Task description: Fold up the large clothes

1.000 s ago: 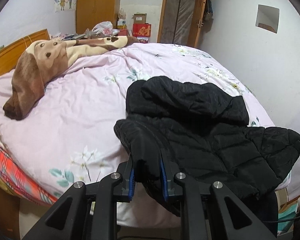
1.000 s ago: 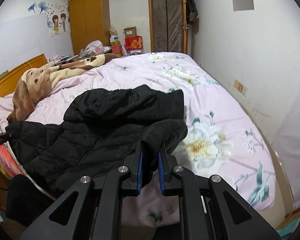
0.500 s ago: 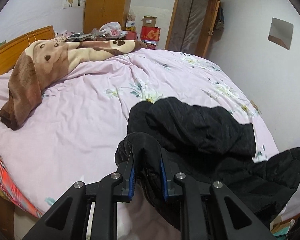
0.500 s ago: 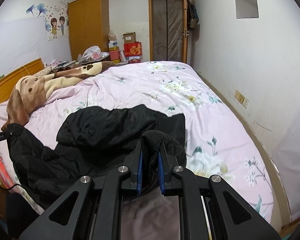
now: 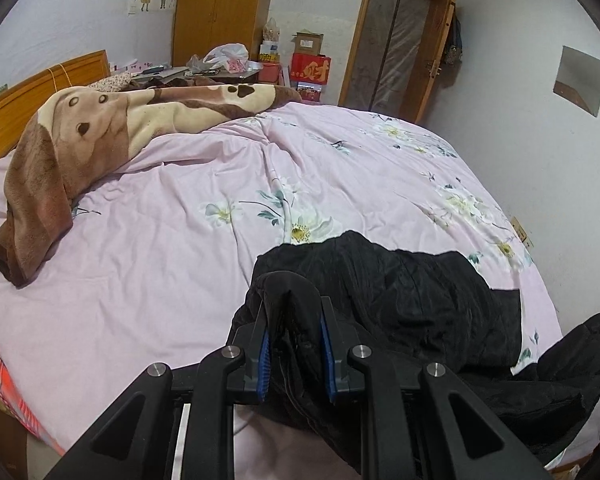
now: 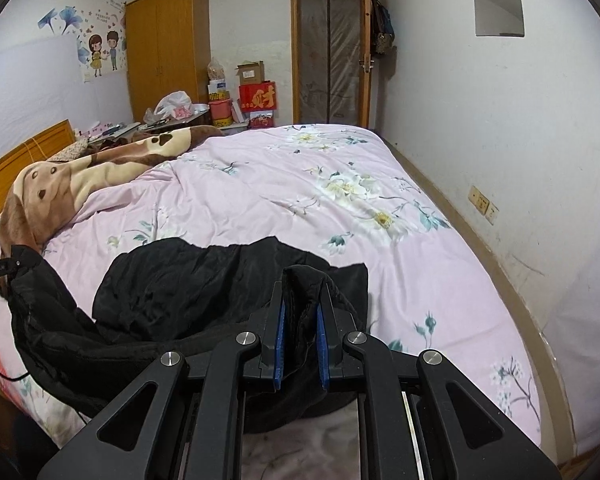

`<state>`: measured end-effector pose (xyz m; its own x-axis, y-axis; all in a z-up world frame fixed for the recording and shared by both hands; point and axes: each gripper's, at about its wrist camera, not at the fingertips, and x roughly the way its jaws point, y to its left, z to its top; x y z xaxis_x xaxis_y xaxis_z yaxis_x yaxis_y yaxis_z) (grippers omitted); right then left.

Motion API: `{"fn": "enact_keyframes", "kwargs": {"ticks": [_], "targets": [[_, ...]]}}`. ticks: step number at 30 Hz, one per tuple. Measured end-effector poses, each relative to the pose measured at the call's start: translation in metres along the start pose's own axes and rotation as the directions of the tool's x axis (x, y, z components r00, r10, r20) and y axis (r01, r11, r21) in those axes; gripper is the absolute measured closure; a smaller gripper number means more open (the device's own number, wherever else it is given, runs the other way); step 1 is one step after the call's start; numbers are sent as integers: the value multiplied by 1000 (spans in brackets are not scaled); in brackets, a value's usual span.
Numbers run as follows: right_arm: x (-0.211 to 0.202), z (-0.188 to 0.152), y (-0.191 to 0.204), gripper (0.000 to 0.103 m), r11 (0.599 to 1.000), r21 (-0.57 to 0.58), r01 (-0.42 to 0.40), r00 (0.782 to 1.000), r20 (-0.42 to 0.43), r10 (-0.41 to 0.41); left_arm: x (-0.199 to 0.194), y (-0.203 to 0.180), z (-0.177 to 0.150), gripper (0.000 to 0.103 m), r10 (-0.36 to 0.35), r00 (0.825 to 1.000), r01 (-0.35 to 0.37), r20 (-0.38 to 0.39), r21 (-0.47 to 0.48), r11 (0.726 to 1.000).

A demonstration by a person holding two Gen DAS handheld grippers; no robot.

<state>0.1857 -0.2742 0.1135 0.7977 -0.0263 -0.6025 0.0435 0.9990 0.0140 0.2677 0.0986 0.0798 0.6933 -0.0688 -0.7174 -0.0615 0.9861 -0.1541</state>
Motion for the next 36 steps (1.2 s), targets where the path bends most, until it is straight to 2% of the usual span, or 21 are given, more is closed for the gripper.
{"fn": "enact_keyframes", "kwargs": {"ticks": [11,20,24,29,32,36], "targets": [[59,41,-9,90,999,-12,35,998,-46,-35,57,-5,51,82,10,999,-11,-48,-30,999],[131,63,-20,90,999,-3,38,989,-144,-38,126,-8,77,79,31,991,-36,-126,-40,999],[164,67,-21,90,999,-7,40,978,-204,-41,153,-6,85,74,38,986,-49,-160,-64,997],[200,70,-20,89,998,-22,50,961,-270,-54,179,-10,95,72,101,982,-103,-162,-1,995],[221,70,-20,88,996,-40,73,948,-308,-82,194,-8,97,70,104,977,-105,-187,3,994],[239,69,-19,86,993,-40,108,936,-332,-115,197,3,98,52,107,980,-112,-169,-21,993]]}}
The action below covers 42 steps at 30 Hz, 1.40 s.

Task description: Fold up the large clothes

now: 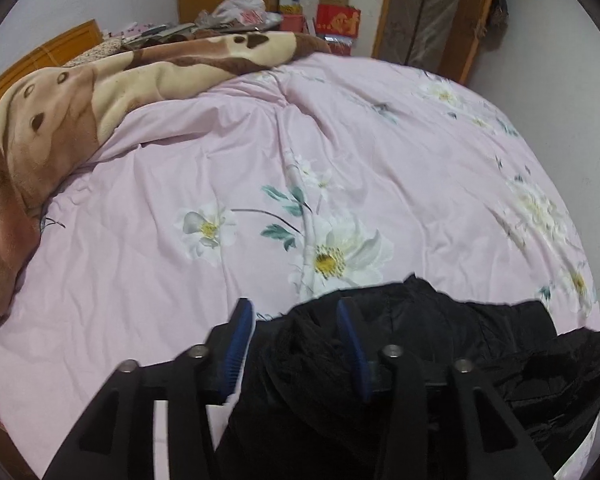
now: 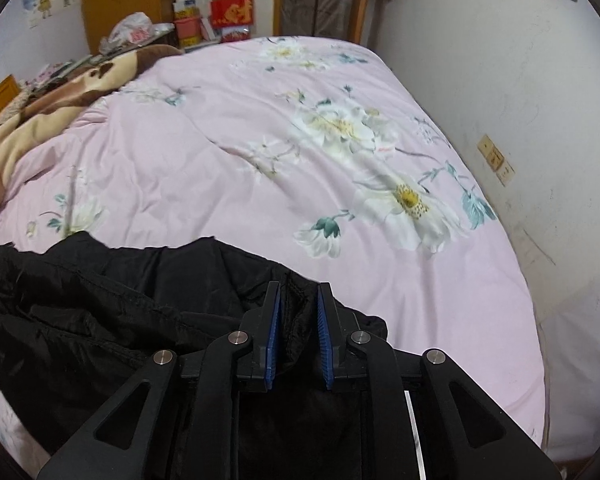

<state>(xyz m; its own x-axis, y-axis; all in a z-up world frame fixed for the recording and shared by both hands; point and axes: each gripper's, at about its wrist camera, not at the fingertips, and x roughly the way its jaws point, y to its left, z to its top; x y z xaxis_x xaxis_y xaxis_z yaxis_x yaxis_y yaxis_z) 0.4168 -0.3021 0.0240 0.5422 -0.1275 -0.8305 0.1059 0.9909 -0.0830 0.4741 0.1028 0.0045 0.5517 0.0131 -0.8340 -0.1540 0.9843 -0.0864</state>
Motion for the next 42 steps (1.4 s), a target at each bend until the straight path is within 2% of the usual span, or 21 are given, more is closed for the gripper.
{"fn": "enact_keyframes", "kwargs": {"ticks": [3,7,10,14,16,20,23,25,27,32,33,34,35,36,37,38,40,42], "targets": [[10,2,2,85,1000,-4,20,1000,-20,-20,-7,18,-3,43,-43,999,44,32,-38,998],[11,2,3,82,999,-4,40,999,-14,-40,-20,40,-4,40,-22,996,28,87,-69,997],[6,3,-2,82,999,31,38,999,12,-38,-27,63,-6,39,-20,996,31,86,-132,991],[-9,2,-15,79,996,82,35,996,78,-42,-30,69,-18,39,-48,996,53,70,-77,996],[-18,-2,-23,71,996,95,2,994,113,-13,-27,67,-26,38,-78,996,79,45,-35,996],[-28,-18,-33,47,996,66,-61,989,139,51,-15,56,-44,38,-132,991,133,-12,30,991],[-21,-36,-39,44,992,27,-124,988,101,120,-4,45,-54,37,-169,984,172,-57,65,983],[-10,-48,-39,40,989,5,-147,987,66,146,4,39,-59,36,-167,983,173,-80,75,982],[4,-55,-38,34,977,2,-214,977,25,214,11,34,-62,35,-166,982,174,-94,80,982],[25,-58,-38,34,953,104,-284,959,3,285,24,22,-61,34,-149,981,159,-125,77,984],[26,-58,-39,35,948,129,-291,956,5,293,24,19,-61,35,-133,984,144,-118,93,985],[26,-58,-40,40,944,145,-298,954,9,299,22,13,-62,48,-117,988,129,-103,122,984],[25,-57,-40,56,943,149,-298,954,12,300,22,11,-62,57,-119,988,132,-100,138,982],[23,-57,-40,64,944,141,-299,954,21,299,22,5,-62,73,-100,990,115,-100,162,980],[20,-57,-39,69,945,127,-302,953,24,302,23,2,-62,81,-60,994,76,-95,183,980],[18,-56,-38,84,946,110,-304,953,31,303,24,-1,-62,84,-36,995,53,-92,200,978],[8,-56,-37,89,956,75,-282,959,62,278,21,-3,-60,90,-17,998,31,-68,212,977],[-5,-55,-42,92,963,66,-260,961,117,251,13,2,-55,92,25,999,-19,-26,200,980]]}}
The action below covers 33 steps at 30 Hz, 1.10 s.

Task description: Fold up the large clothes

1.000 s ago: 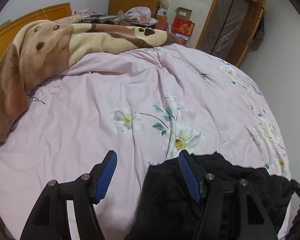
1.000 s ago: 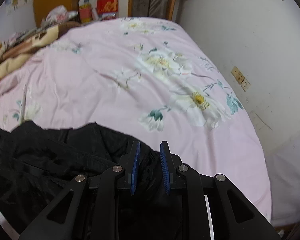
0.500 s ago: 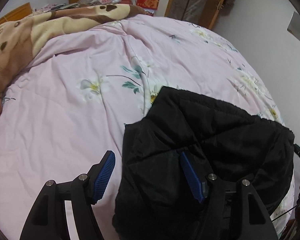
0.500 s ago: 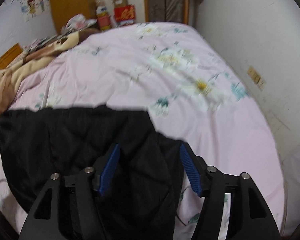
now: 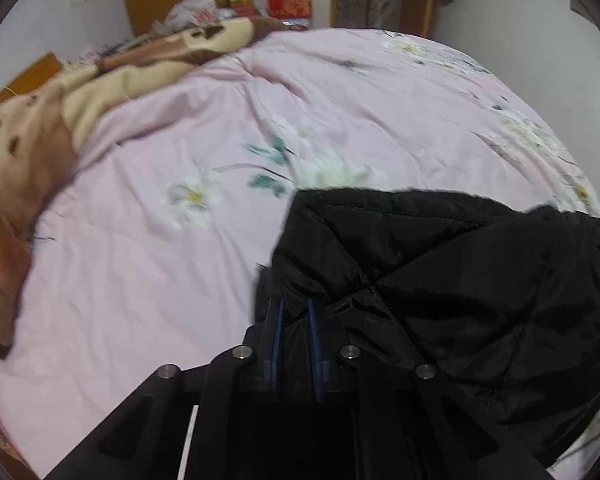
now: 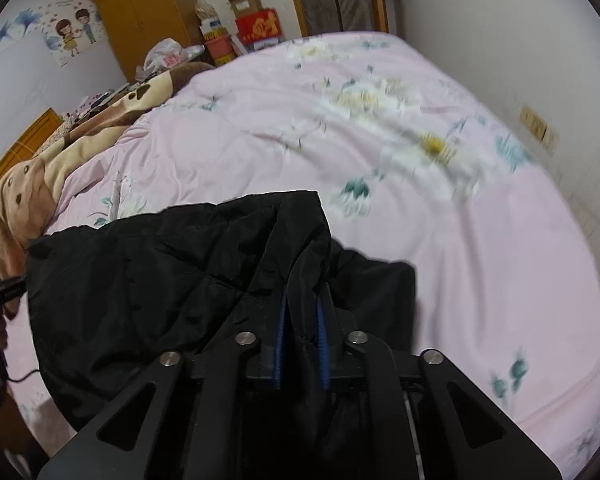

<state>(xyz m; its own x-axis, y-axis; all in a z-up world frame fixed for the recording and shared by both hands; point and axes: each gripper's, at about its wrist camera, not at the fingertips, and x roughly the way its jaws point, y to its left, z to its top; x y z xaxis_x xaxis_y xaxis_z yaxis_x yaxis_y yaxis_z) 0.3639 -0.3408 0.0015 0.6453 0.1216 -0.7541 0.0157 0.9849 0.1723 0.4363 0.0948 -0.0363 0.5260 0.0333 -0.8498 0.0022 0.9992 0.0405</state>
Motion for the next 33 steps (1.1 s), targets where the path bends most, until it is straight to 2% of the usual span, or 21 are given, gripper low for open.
{"fn": "enact_keyframes", "kwargs": {"ticks": [1,3,4,5,7,9,11,14,16,19,20,21,23,24,25,27,29,33], "targets": [[-13,3,-3,92,1000,8,23,998,53,-23,-4,6,3,92,0,1000,0,17,-31,1000],[-24,6,-10,92,999,37,23,994,103,-26,-9,14,9,93,-23,999,26,37,-71,997],[-22,7,-11,92,999,33,38,994,97,-41,-9,13,12,98,-23,999,25,43,-65,998],[-17,7,-10,92,998,22,64,994,83,-65,-5,7,15,103,37,998,-35,46,-36,999],[8,5,-6,92,992,-8,129,992,9,-129,7,-1,16,103,101,994,-102,33,13,995],[33,-1,-7,92,990,10,141,989,-50,-140,27,2,12,103,69,997,-70,-38,-28,997],[50,-5,-8,91,988,14,154,984,-95,-152,43,3,6,103,89,993,-92,-76,-32,995],[71,-10,-7,86,982,-10,188,969,-158,-187,55,4,-1,103,117,989,-119,-91,-18,993],[80,-8,-5,81,980,-32,196,962,-190,-199,56,9,-1,103,100,990,-104,-100,-39,994],[70,-5,-6,74,974,-28,224,958,-178,-225,47,22,1,102,45,995,-55,-91,-107,993],[59,-2,-3,68,969,-18,248,958,-145,-248,41,27,2,99,34,996,-45,-82,-128,991],[48,-1,-2,59,963,-7,271,957,-107,-270,35,30,2,92,30,997,-40,-72,-139,989],[19,4,3,48,957,6,290,957,-23,-289,15,36,0,73,25,999,-30,-37,-136,990],[4,5,8,44,961,6,275,961,16,-275,5,37,-2,57,13,1000,-14,-15,-134,991],[-13,6,16,42,967,-3,255,965,57,-254,-9,38,-4,45,1,1000,1,15,-131,991],[-34,6,31,40,972,-29,232,969,97,-228,-38,33,-8,38,-10,997,19,74,-128,992],[-46,5,48,39,981,-51,186,977,119,-179,-57,20,-9,36,-38,994,48,99,-104,993],[-50,-8,87,36,992,-107,66,994,94,-56,-79,-18,-15,35,-146,983,153,111,-56,987]]}}
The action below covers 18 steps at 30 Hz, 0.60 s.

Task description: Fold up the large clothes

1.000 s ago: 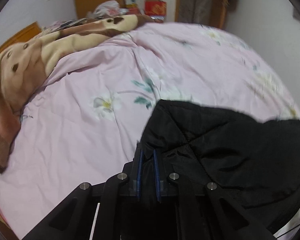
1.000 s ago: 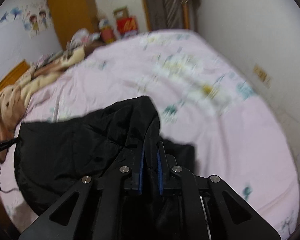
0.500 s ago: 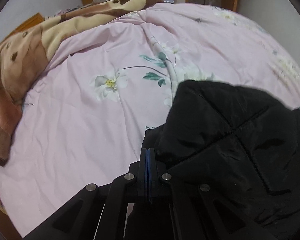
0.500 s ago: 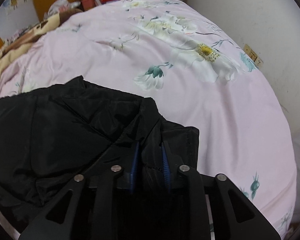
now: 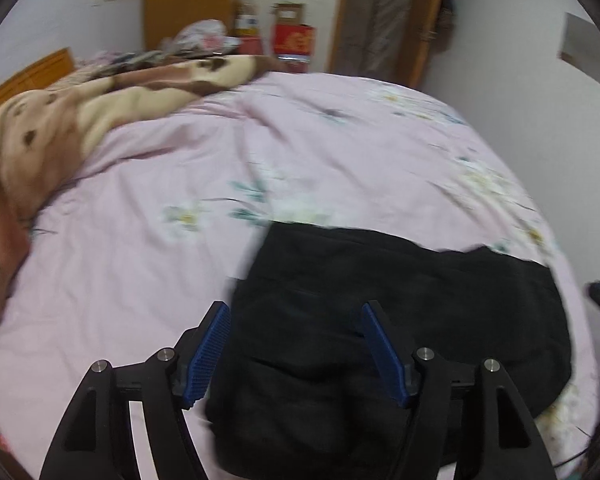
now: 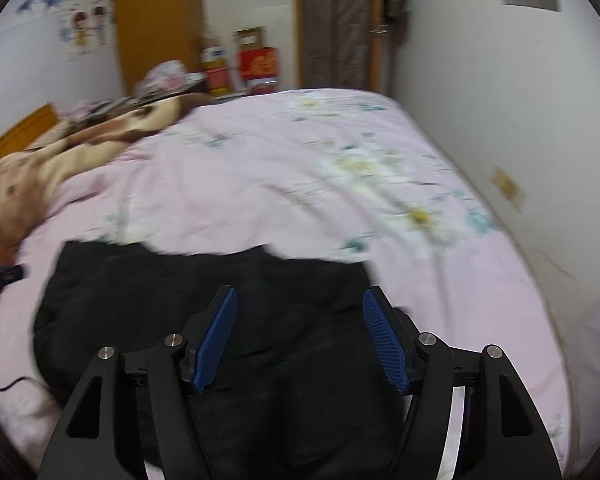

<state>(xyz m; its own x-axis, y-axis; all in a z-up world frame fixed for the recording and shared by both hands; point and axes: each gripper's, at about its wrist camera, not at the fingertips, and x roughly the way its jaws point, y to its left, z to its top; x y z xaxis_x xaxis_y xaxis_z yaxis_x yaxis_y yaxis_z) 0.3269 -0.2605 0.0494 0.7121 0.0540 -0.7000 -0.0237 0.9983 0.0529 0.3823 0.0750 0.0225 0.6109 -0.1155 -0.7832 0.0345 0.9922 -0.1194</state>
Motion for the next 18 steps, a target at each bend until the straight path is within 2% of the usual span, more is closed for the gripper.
{"fn": "enact_keyframes", "kwargs": {"ticks": [4,6,8,12,14,18], "targets": [[18,-11,37,36,997,-65,-48,998,-30,46,13,-53,-15,35,-28,1000,29,-13,72,997],[40,-18,49,36,994,-82,-73,996,-66,68,32,-71,-21,35,-50,998,55,-48,88,995],[60,-26,56,36,995,-86,-54,993,-108,45,56,-80,-29,35,-26,994,35,-105,85,996],[101,-47,57,36,994,-82,-67,981,-185,51,93,-80,-44,30,29,993,-16,-114,119,993],[112,-54,57,35,993,-96,-69,977,-206,48,109,-74,-49,30,9,987,7,-162,102,995],[140,-63,59,35,994,-104,-38,962,-272,8,133,-67,-55,30,-10,980,28,-199,90,996]]}}
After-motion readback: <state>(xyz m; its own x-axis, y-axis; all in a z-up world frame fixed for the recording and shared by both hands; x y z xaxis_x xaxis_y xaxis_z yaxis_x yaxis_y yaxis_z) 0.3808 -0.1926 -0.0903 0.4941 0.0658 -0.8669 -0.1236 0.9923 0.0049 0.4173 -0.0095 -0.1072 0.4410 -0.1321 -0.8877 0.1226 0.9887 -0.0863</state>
